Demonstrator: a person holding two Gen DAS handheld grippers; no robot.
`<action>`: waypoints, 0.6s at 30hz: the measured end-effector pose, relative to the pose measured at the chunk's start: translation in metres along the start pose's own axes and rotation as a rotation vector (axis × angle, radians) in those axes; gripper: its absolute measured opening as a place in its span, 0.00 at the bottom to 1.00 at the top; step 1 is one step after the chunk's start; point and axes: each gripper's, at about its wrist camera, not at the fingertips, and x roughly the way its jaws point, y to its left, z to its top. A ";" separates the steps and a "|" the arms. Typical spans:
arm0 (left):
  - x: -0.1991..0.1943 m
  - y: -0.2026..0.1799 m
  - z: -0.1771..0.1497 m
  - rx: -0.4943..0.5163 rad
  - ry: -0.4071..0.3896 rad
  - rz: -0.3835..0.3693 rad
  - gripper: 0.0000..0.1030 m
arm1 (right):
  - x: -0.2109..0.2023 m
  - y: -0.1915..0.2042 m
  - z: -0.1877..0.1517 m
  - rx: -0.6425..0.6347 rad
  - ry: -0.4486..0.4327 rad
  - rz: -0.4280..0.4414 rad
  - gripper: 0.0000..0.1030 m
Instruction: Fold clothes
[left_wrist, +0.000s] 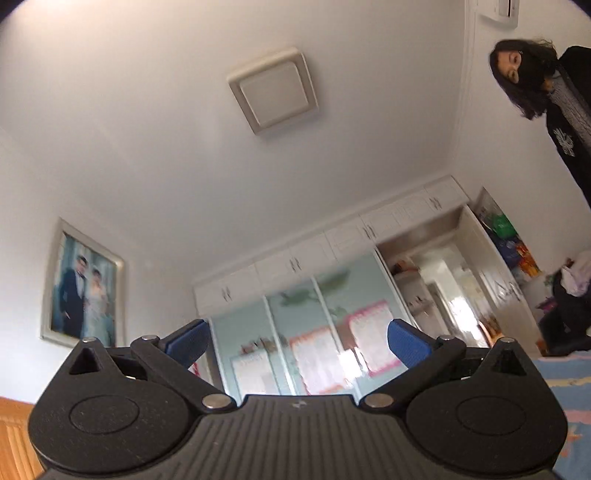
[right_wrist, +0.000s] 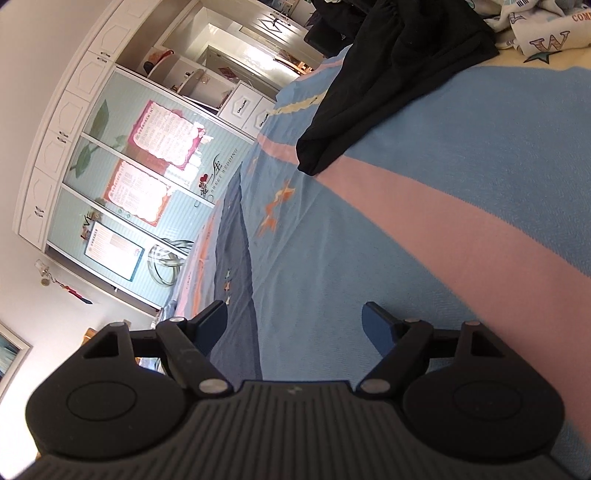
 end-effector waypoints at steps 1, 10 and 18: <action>-0.004 -0.001 0.003 0.015 -0.042 0.035 1.00 | 0.000 0.000 0.000 -0.001 0.002 -0.003 0.78; -0.026 -0.022 0.023 0.141 -0.254 0.199 1.00 | 0.003 0.005 -0.004 -0.052 0.006 -0.032 0.78; -0.029 -0.026 0.022 0.127 -0.260 0.216 1.00 | 0.002 0.008 -0.006 -0.067 0.014 -0.044 0.78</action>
